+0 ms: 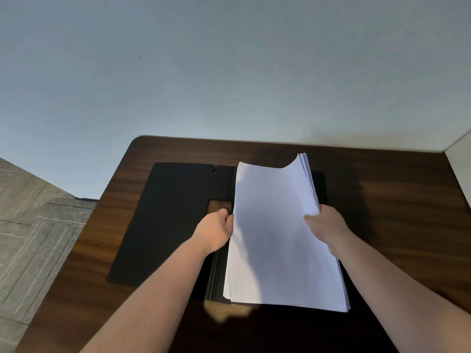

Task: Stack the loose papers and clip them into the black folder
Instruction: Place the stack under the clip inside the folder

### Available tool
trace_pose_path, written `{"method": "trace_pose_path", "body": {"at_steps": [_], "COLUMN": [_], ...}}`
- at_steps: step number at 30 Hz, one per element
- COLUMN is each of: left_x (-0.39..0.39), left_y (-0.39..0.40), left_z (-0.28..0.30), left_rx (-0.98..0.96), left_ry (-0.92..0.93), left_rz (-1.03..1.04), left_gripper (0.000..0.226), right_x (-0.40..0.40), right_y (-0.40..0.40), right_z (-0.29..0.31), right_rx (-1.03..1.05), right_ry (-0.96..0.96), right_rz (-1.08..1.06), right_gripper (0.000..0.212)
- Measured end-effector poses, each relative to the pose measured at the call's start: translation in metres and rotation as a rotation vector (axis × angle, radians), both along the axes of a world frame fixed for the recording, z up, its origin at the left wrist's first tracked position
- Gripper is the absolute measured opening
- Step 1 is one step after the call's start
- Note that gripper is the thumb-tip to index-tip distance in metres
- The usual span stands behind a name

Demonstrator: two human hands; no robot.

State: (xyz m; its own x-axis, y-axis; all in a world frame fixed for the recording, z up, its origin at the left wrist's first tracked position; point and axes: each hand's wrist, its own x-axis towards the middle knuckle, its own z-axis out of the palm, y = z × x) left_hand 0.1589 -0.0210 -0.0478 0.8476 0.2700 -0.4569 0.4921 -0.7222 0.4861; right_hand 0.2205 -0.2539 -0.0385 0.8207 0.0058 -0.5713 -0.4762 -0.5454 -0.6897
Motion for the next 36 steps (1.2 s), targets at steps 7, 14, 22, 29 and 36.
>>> {"method": "trace_pose_path", "body": {"at_steps": [7,14,22,29,36], "left_x": [0.001,-0.004,-0.004,-0.004,-0.004], "left_y": [0.001,0.004,0.002,-0.001,-0.006], "left_z": [0.003,0.0,0.001,0.004,0.0], "left_rx": [0.033,0.107,0.056,0.029,0.12], "left_ry": [-0.04,-0.133,-0.089,-0.068,-0.085], "left_rz": [-0.078,-0.243,-0.203,-0.248,-0.338], "left_gripper": [0.019,0.034,0.027,0.025,0.025], "right_x": [-0.004,-0.001,-0.005,-0.008,-0.003], "right_y": [-0.001,0.0,0.006,0.007,0.004], "right_z": [-0.005,-0.008,-0.008,-0.004,-0.005], "right_rx": [-0.019,-0.036,0.057,0.103,0.011], "right_ry": [-0.009,0.013,0.04,0.002,-0.038], "right_rz": [-0.028,-0.032,-0.049,-0.067,-0.09], "right_gripper": [0.025,0.023,0.029,0.028,0.034]}}
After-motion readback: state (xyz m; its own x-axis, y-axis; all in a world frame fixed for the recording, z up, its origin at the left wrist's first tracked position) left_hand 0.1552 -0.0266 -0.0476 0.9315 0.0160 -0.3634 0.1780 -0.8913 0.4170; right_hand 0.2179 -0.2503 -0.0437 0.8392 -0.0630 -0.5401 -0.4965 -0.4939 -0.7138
